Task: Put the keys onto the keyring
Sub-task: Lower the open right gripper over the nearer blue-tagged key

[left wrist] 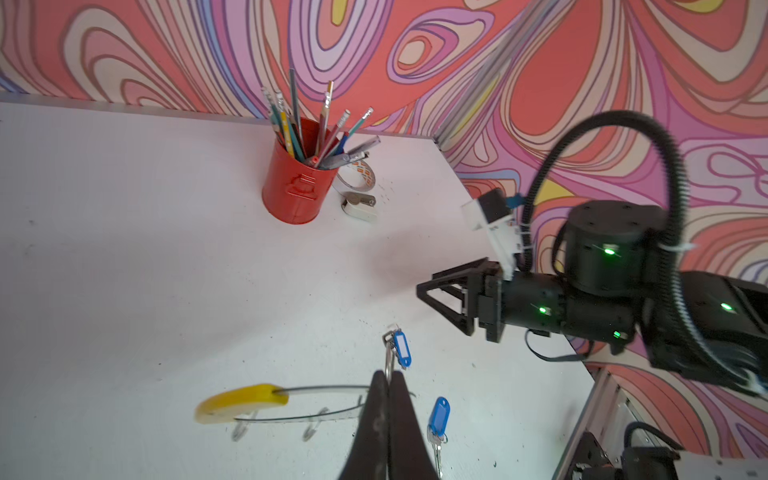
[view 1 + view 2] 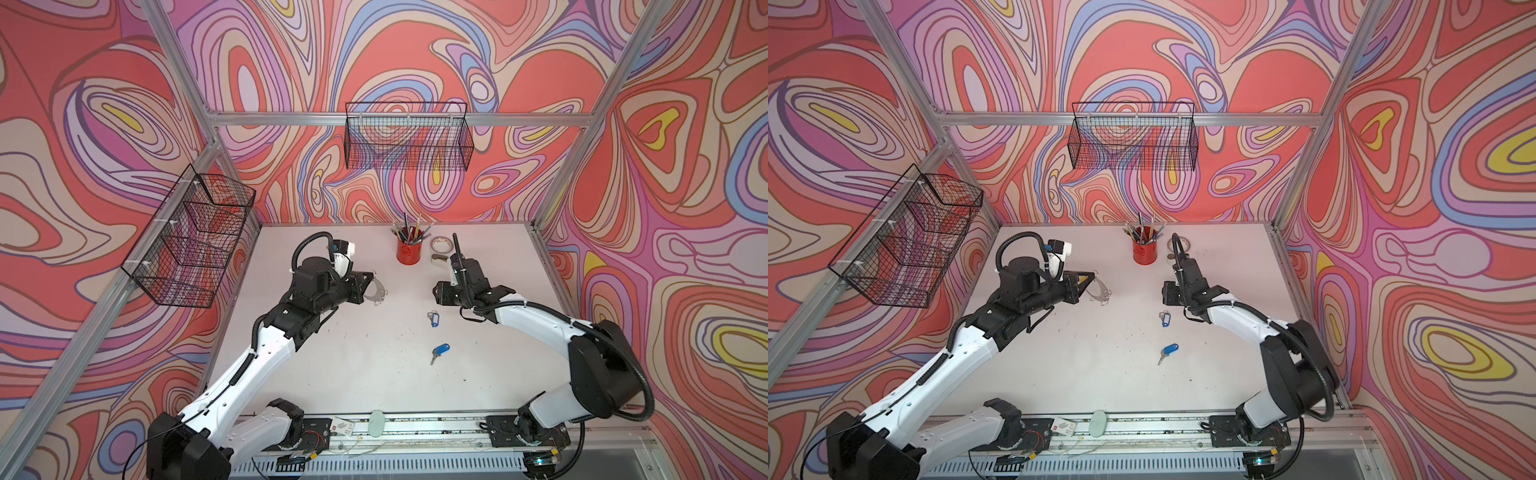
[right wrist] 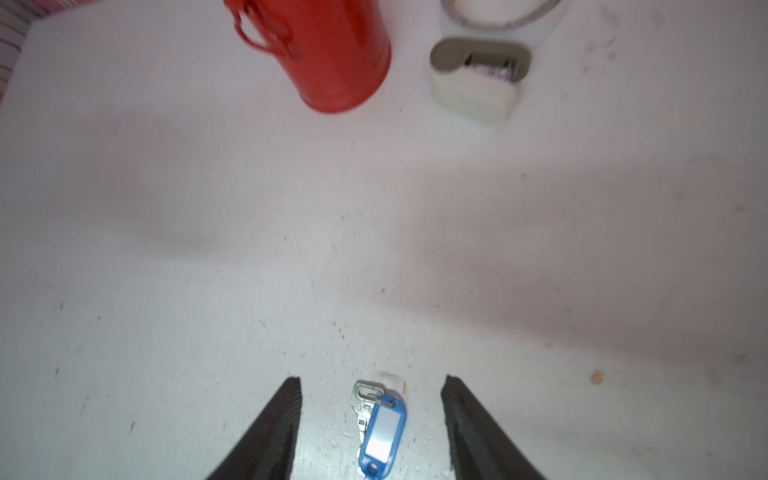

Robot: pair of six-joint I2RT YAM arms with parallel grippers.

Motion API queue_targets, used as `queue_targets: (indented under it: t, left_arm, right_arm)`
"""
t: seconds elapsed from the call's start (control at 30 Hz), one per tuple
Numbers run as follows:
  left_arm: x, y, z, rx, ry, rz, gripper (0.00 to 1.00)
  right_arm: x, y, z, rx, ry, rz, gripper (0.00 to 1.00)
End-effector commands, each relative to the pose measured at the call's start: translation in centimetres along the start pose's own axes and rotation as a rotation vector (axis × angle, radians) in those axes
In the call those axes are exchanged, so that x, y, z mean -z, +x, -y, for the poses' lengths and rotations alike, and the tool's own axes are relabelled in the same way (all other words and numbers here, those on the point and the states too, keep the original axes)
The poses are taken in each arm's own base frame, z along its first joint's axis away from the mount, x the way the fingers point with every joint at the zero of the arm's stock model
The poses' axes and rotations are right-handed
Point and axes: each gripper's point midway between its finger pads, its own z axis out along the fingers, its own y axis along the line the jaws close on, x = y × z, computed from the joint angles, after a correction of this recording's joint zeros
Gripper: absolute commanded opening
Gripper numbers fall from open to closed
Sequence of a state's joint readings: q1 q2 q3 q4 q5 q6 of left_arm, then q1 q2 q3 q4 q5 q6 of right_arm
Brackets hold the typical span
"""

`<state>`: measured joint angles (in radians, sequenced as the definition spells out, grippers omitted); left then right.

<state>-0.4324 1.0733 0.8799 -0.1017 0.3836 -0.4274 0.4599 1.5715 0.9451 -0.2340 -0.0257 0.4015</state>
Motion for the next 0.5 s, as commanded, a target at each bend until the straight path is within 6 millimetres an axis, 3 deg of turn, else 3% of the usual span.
queue_targets:
  t: [0.0,0.1,0.3,0.47]
  left_arm:
    - [0.5,0.6,1.8,-0.082,0.105,-0.014,0.00]
    - [0.3,1.0,1.4,-0.081,0.093,-0.037,0.00]
    - [-0.1,1.4,1.7,-0.066,0.119,-0.055,0.00]
    - [-0.1,1.5,1.7,-0.066,0.119,-0.061,0.00]
  right_arm:
    - [-1.7,2.0,-0.8,0.029,-0.074,-0.111,0.65]
    - [-3.1,1.9,-1.1,0.014,-0.095,-0.116,0.72]
    - [-6.3,3.5,-0.5,-0.030,-0.114,-0.182,0.73]
    - [-6.1,5.6,0.1,-0.098,-0.106,-0.230,0.73]
